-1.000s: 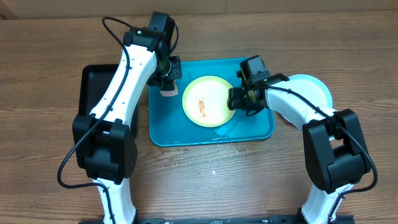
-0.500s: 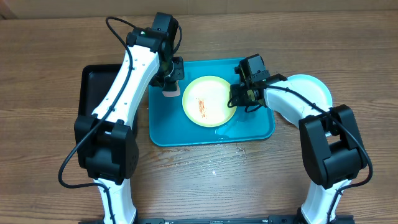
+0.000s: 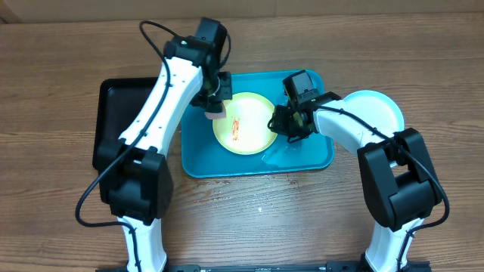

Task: Clean dirty plates on tray and stack at the side
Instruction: 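Bring the sponge in the left gripper down onto the yellow plate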

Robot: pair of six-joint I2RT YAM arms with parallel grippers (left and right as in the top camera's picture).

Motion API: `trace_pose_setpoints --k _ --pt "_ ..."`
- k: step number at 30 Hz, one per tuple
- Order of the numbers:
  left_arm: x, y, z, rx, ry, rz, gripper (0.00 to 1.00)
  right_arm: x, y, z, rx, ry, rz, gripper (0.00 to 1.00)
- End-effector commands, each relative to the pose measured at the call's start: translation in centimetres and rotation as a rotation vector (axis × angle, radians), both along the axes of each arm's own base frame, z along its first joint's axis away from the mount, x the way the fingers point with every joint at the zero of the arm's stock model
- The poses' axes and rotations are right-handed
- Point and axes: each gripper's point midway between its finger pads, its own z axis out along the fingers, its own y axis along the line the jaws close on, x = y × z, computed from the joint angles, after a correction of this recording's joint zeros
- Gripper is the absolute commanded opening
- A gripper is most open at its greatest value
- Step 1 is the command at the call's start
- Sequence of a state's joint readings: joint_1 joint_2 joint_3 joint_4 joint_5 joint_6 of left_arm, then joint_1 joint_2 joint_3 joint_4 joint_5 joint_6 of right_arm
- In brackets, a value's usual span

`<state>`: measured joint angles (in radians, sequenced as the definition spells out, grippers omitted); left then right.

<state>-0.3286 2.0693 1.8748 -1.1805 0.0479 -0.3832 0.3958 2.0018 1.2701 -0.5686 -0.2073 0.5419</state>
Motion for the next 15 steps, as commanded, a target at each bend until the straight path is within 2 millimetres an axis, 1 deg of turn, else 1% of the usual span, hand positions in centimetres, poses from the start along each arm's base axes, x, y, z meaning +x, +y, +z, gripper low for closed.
trace_pose_setpoints --k 1,5,10,12,15 --pt "-0.5 -0.8 -3.6 0.032 0.071 -0.023 0.04 -1.9 0.5 -1.5 -0.011 0.083 -0.035 0.04" --pt "-1.0 -1.4 -7.7 0.061 0.15 -0.04 0.04 -2.0 0.6 -1.5 -0.012 0.085 -0.031 0.04" --pt "-2.2 -1.4 -12.9 0.102 0.262 -0.05 0.04 -1.9 0.6 -1.5 -0.012 0.081 -0.029 0.04" --pt "-2.9 -1.3 -14.5 0.106 0.31 -0.06 0.04 -1.9 0.6 -1.5 -0.012 0.079 -0.027 0.04" --pt "-4.3 -2.2 -16.2 0.061 0.383 -0.107 0.04 -1.9 0.7 -1.5 -0.012 0.078 -0.025 0.04"
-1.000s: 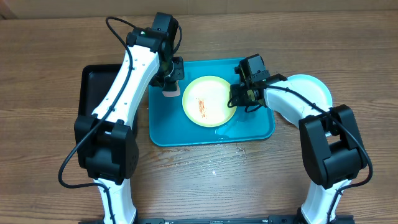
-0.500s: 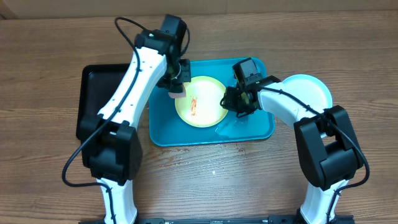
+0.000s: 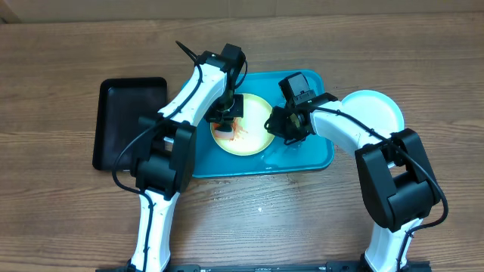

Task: Clean dirty plates on tray and stack at the side
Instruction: 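Bring the sponge in the left gripper down onto the yellow plate, then scrub the yellow plate with the sponge while right gripper holds it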

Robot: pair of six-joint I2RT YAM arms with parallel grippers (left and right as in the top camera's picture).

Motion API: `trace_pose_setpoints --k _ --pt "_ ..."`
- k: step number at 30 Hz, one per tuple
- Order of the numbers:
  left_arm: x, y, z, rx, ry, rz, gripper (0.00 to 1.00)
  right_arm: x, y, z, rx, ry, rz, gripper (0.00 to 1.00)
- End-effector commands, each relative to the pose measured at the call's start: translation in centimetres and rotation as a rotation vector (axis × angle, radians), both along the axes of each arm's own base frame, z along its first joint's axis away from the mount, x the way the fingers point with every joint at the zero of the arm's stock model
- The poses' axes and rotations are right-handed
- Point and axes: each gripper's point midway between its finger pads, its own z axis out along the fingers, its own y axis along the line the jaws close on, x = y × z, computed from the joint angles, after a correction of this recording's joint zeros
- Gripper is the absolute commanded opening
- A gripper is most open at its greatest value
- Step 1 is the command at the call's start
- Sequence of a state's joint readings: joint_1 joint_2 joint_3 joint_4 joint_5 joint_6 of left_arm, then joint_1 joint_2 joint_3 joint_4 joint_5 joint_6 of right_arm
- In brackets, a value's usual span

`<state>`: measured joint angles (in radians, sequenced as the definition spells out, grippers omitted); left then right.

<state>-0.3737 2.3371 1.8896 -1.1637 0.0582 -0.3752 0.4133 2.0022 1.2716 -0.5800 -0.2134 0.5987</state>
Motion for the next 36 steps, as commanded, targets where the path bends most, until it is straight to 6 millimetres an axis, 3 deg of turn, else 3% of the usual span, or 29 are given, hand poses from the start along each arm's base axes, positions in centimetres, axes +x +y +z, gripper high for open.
trace_pose_setpoints --k 1,3,6,10,14,17,19,23,26,29,36 --pt "-3.3 -1.0 -5.5 -0.049 0.18 -0.07 0.04 -1.2 0.0 -1.5 -0.023 0.047 0.009 0.04" --pt "-4.2 -3.6 -5.2 -0.213 0.213 -0.195 0.04 -1.2 0.0 -1.4 -0.022 0.043 0.009 0.04" --pt "-5.8 -8.0 -3.2 -0.519 0.216 -0.421 0.04 -1.0 0.0 -1.4 -0.026 0.036 0.006 0.04" --pt "-5.9 -9.5 -2.4 -0.624 0.191 -0.476 0.04 -1.0 0.0 -1.4 -0.026 0.036 0.007 0.04" --pt "-3.4 -7.4 -3.4 -0.457 0.15 -0.345 0.04 -1.0 0.0 -1.4 -0.027 0.036 0.007 0.04" --pt "-0.6 -2.9 -3.5 -0.168 0.095 -0.143 0.04 -1.0 -0.1 -1.5 -0.027 0.036 0.007 0.04" --pt "0.7 0.6 -2.1 0.036 0.036 0.002 0.04 -1.0 -0.1 -1.5 -0.03 0.035 0.006 0.04" --pt "1.8 4.0 1.9 0.221 -0.077 0.124 0.04 -1.0 -0.2 -1.5 -0.034 0.034 0.007 0.04" --pt "1.7 4.0 4.7 0.236 -0.13 0.125 0.04 -1.0 -0.2 -1.5 -0.034 0.032 0.007 0.04" --pt "1.0 3.6 6.1 0.238 -0.137 0.104 0.04 -1.0 -0.2 -1.5 -0.037 0.032 0.006 0.04" --pt "-1.1 1.3 4.3 0.246 -0.119 0.015 0.04 -1.0 -0.2 -1.5 -0.037 0.033 0.007 0.04"
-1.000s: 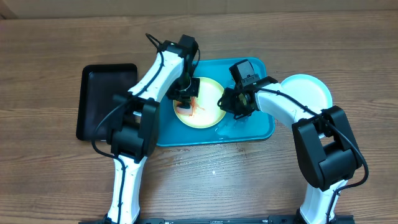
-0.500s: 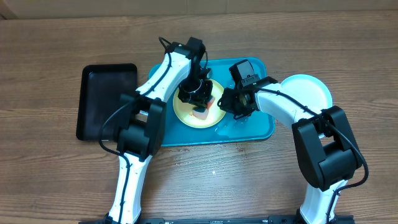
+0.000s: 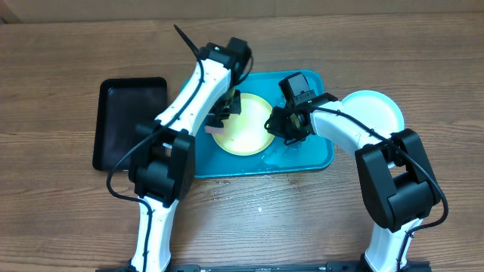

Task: Clean dirty plates on tray and stack at the side
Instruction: 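Scrub the yellow plate with the sponge while right gripper holds it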

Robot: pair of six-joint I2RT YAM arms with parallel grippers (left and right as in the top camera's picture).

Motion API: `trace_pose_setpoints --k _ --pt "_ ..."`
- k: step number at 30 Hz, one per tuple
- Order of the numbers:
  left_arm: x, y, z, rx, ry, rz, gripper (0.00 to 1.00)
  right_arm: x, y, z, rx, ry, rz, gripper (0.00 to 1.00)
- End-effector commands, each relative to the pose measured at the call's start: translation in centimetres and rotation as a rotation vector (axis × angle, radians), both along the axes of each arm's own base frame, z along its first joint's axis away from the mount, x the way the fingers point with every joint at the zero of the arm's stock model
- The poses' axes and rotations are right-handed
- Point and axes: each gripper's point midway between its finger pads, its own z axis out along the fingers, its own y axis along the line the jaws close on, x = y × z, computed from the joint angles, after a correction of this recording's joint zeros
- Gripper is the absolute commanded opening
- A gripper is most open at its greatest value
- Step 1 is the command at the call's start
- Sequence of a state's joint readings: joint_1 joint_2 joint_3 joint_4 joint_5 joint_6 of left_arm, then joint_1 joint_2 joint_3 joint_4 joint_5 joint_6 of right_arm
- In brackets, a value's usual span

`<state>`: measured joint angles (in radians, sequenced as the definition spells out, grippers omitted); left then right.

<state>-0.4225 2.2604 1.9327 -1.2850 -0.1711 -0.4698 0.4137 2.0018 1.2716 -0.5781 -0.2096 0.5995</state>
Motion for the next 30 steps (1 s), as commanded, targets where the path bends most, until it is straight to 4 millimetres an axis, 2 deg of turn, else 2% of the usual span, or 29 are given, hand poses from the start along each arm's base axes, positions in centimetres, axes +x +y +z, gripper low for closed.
trace_pose_setpoints --k 1,4,6,13,19,24,28,30 --pt "-0.8 -1.4 -0.6 0.027 -0.039 -0.037 0.04 -1.1 -0.2 -1.6 -0.036 0.038 0.009 0.04" --pt "-1.0 -3.2 -0.9 -0.003 -0.101 -0.073 0.04 -1.1 -0.2 -1.6 -0.037 0.038 0.012 0.04" --pt "-1.2 -3.7 -0.6 -0.017 -0.135 -0.086 0.04 -1.1 -0.2 -1.6 -0.039 0.035 0.024 0.04" --pt "-1.9 -2.0 -0.3 -0.091 -0.223 -0.048 0.04 -1.1 -0.2 -1.6 -0.039 0.032 0.026 0.04" --pt "-2.7 -2.5 -2.6 -0.2 -0.277 -0.106 0.04 -1.0 -0.2 -1.5 -0.037 0.029 0.026 0.04" --pt "-3.0 -2.8 -4.8 -0.21 -0.3 -0.161 0.04 -1.0 0.0 -1.4 -0.025 0.027 0.029 0.04" --pt "-2.9 -3.3 -4.7 -0.225 -0.299 -0.206 0.04 -1.0 0.0 -1.4 -0.025 0.026 0.029 0.04" --pt "-3.3 -4.9 -4.5 -0.302 -0.27 -0.29 0.04 -1.0 0.0 -1.4 -0.025 0.027 0.029 0.04"
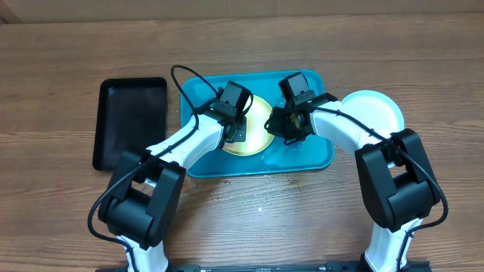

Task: Clean dirty plates on tray and stack at the side
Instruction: 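Scrub the yellow plate with the sponge while right gripper holds it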

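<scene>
A pale yellow plate (pixel 255 115) lies in the teal tray (pixel 310 155). My left gripper (pixel 235 136) is low over the plate's left half; its fingers and anything between them are hidden under the wrist. At the plate's right rim my right gripper (pixel 275 125) is closed on the edge. No red smear shows on the visible part of the plate. A clean white plate (pixel 376 110) rests on the table to the right of the tray.
A black tray (pixel 130 121) lies on the wooden table left of the teal tray. Some water glistens on the teal tray's floor near its front right. Both arms reach in from the near edge.
My left arm has swung round: its elbow now lies near the front left, and the gripper has moved from the plate's left rim to over the plate's left half. The right gripper is unchanged.
At first my left gripper held a pinkish sponge beside a plate marked with a red smear, while the right gripper held the plate's right rim. Then the sponge was on the smear. Later the plate looked clean with the sponge at its left rim; now the gripper is over the plate again.
</scene>
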Robot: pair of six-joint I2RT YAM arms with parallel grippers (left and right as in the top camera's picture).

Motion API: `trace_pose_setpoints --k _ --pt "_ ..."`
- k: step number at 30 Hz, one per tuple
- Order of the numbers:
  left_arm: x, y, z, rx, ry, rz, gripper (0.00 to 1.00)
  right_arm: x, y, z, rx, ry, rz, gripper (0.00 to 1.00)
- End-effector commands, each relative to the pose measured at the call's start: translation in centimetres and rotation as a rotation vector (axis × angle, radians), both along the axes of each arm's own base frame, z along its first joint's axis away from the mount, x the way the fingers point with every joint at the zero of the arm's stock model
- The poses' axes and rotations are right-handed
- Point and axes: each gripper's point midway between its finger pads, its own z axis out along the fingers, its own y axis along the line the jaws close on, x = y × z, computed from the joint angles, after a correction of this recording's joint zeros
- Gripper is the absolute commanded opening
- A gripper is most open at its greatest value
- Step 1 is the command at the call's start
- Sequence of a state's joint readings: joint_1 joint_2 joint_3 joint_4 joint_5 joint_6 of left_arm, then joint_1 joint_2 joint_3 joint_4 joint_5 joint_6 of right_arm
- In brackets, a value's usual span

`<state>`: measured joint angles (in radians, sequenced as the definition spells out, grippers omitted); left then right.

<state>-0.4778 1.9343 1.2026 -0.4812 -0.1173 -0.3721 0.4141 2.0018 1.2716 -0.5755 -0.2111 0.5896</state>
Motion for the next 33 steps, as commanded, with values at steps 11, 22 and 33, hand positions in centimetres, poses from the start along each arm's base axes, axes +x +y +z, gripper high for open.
trace_pose_setpoints --k 11,22,33 --pt "-1.8 -6.4 2.0 -0.296 0.092 -0.308 0.04 -0.9 0.0 -1.4 -0.025 0.027 0.022 0.04" --pt "3.2 3.3 2.0 0.136 -0.125 0.101 0.04 -0.9 0.0 -1.4 -0.025 0.027 0.022 0.04" --pt "-2.0 -0.7 0.1 -0.061 0.139 -0.106 0.04 -2.5 1.5 -1.1 0.055 0.083 0.089 0.04"
